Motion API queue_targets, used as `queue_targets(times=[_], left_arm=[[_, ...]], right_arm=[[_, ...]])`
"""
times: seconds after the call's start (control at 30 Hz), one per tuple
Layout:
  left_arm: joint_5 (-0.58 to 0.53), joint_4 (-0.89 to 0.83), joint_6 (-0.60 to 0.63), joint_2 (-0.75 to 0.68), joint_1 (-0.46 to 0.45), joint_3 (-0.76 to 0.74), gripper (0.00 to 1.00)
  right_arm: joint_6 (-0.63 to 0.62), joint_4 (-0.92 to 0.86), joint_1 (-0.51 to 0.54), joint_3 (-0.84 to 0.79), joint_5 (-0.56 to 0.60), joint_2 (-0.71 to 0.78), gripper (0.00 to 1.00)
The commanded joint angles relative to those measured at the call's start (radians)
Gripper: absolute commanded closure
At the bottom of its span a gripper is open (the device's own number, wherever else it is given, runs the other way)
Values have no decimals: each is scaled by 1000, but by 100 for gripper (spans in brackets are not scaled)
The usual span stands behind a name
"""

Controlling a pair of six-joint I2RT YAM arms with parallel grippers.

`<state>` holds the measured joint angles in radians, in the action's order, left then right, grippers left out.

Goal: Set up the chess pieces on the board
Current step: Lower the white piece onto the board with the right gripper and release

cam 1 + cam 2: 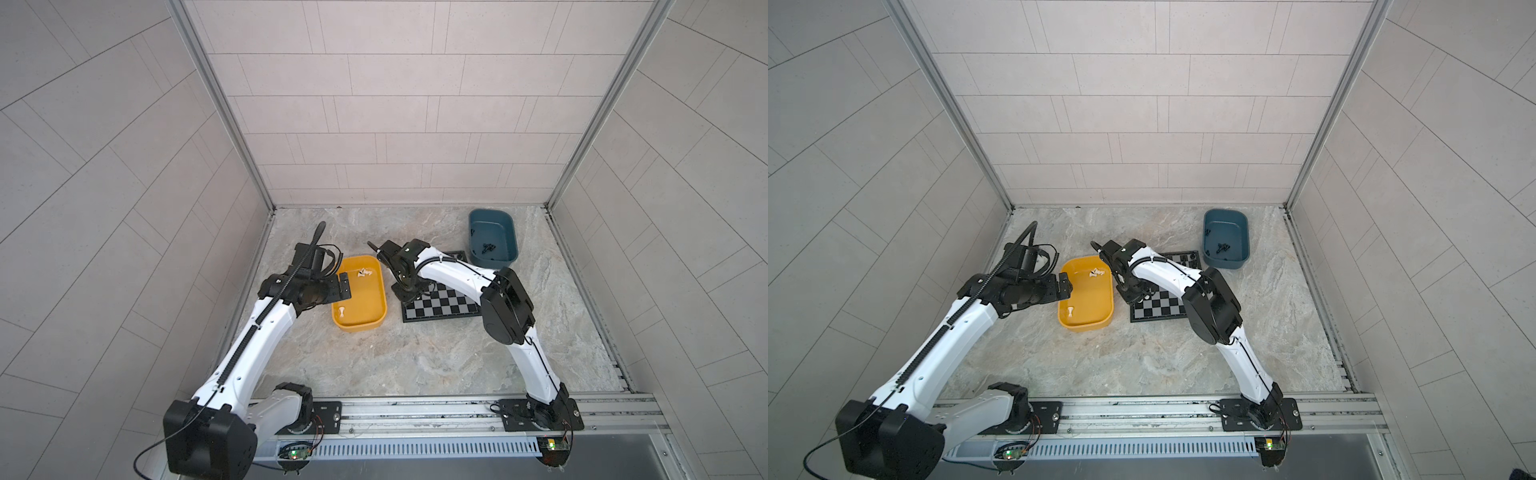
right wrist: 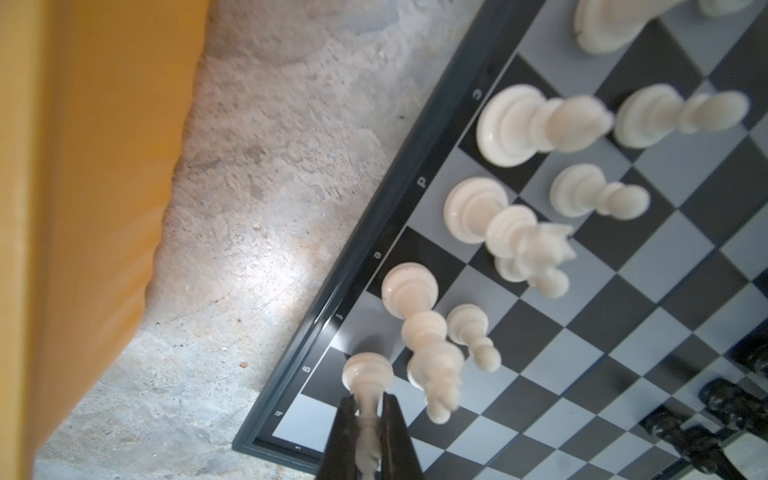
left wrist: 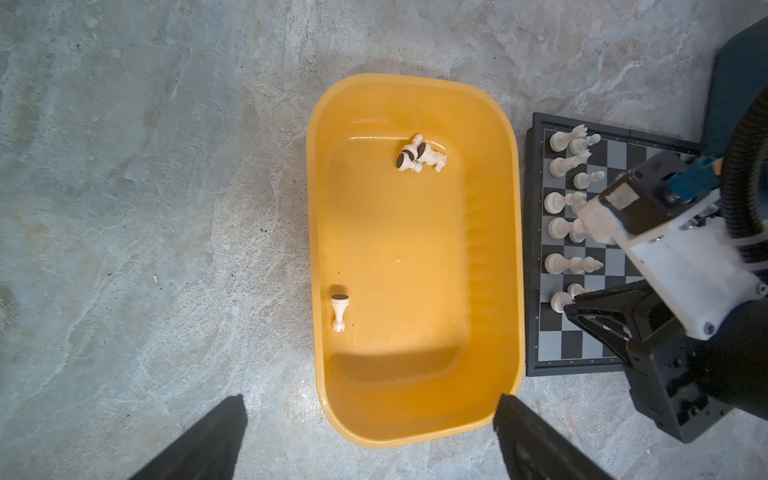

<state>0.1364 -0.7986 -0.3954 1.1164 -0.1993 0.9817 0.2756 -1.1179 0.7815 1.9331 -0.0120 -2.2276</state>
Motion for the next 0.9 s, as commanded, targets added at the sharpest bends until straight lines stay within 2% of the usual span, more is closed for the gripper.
queue_targets(times=[0.0,0.67,0.87], left_arm=[[-8,-12,-3,0,2,30,0],[-4,-13,-5,-1,1,28,0],[-1,-12,-5,2,0,27,0]], right_arm=[[-9,-9,-4,14,15,-13,100],[-7,-14,-11,52,7,-57,99],[-5,-16,-13,59,10,-57,87]])
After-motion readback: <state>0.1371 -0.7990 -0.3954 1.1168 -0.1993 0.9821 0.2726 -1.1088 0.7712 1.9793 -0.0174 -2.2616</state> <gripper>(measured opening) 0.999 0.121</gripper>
